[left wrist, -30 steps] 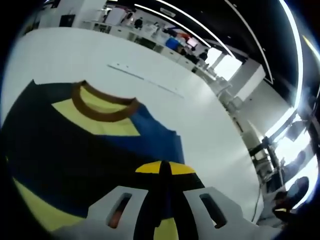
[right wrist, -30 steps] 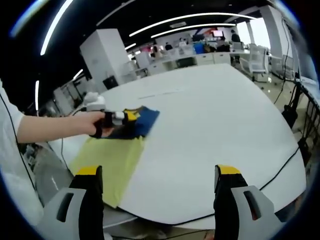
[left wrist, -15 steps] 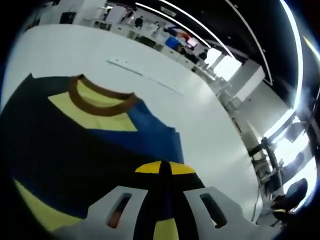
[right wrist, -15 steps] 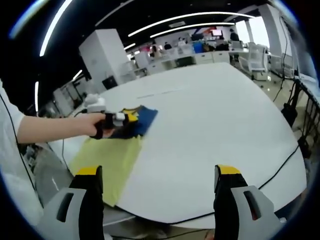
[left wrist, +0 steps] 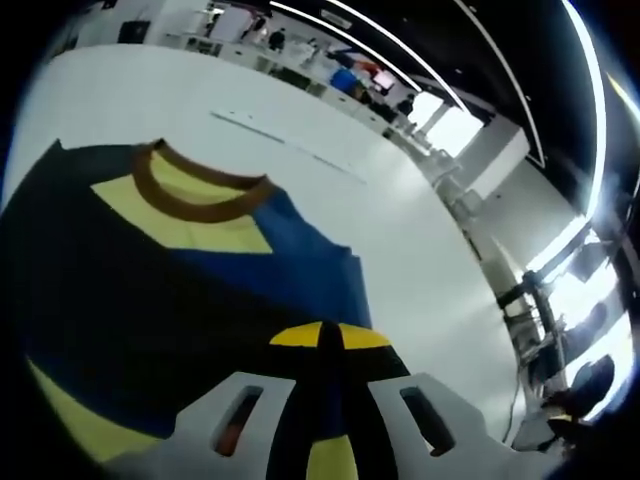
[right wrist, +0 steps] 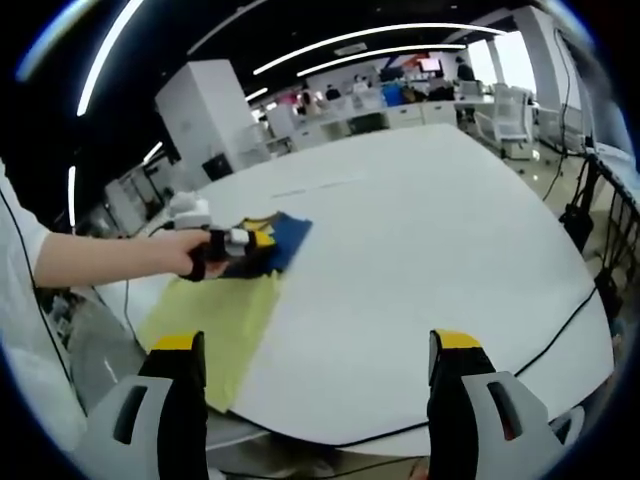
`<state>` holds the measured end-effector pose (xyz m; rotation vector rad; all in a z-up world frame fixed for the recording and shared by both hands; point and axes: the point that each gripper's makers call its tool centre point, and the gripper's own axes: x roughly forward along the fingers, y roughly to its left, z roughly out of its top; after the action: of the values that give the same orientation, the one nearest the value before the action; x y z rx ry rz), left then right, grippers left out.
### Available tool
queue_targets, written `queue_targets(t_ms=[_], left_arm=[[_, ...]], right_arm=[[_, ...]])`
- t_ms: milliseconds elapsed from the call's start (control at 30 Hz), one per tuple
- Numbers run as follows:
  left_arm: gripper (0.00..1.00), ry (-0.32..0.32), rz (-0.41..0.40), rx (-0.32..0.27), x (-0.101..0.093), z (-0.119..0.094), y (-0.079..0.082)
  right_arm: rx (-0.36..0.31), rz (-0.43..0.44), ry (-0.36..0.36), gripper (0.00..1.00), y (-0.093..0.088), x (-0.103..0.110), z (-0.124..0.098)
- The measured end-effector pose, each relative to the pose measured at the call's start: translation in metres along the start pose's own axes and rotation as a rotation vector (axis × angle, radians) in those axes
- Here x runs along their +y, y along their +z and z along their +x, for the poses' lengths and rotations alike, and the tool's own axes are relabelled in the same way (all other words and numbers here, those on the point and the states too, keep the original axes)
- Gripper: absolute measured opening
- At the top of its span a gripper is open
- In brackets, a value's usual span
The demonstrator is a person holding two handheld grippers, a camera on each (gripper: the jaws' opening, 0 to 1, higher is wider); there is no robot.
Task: Fold the garment on the visible template until the final outline fits inside the template.
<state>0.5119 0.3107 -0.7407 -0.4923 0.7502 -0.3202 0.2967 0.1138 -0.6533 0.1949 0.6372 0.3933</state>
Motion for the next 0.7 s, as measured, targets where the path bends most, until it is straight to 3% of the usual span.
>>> queue_targets(t_ms=[700], left_arm=[[0.09, -0.024, 0.019, 0.023, -0.0047, -0.0047, -0.001]], right_arm=[[-0.006, -0.006, 0.004, 0.92, 0.0025, 0.0027, 0.0002]])
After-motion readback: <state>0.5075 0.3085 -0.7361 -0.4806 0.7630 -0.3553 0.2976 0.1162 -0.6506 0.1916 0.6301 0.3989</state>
